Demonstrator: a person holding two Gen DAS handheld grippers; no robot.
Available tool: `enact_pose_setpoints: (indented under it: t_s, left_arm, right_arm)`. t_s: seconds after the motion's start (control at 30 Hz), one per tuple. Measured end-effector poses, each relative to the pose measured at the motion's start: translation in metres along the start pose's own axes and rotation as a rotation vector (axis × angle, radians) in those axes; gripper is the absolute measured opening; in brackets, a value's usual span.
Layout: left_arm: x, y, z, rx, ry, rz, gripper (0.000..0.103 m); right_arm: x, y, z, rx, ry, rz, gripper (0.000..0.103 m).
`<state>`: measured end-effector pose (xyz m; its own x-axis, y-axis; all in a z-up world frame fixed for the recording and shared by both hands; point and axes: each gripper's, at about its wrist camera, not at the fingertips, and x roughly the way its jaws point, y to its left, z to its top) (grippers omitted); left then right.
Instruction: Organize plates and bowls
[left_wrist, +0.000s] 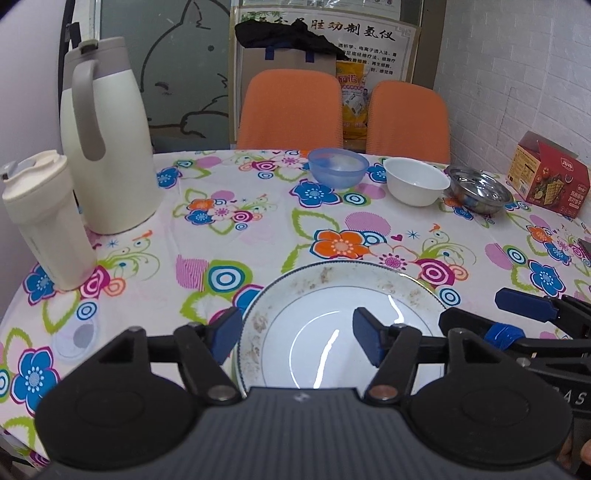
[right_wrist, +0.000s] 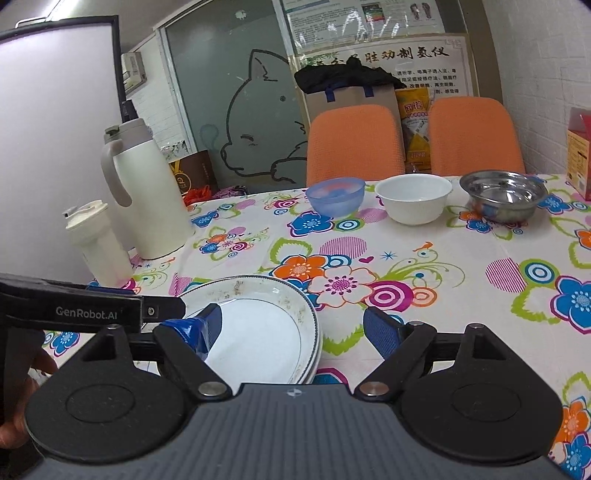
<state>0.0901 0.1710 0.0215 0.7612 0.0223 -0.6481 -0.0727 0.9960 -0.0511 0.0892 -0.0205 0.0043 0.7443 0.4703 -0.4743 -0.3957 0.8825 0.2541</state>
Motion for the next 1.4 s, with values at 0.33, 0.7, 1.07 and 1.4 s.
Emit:
enact_pose_setpoints:
  t_s: [0.33,0.7,1.07,1.4]
  left_arm:
    - [0.001,-0.03,0.011,0.01,-0.007,-0.044,0.071]
    - [0.042,-0.092,0.04,0.086,0.083,-0.137,0.072]
    - [0.129,-0.168,0.143,0.196,0.063,-0.207,0.072]
    - [0.253,-0.222,0.222,0.24,0.154,-0.278,0.073]
  right_arm:
    - [-0.025,-0.033,-0.003,0.043,-0.039,-0.07,0.071]
    - [-0.023,-0.122,0.003,0.158,0.067,-0.166,0.071]
    - [0.018,-0.21,0.068,0.08,0.076,-0.349,0.071]
    - [0.087,-0.253,0.123,0.087,0.093,-0.381,0.071]
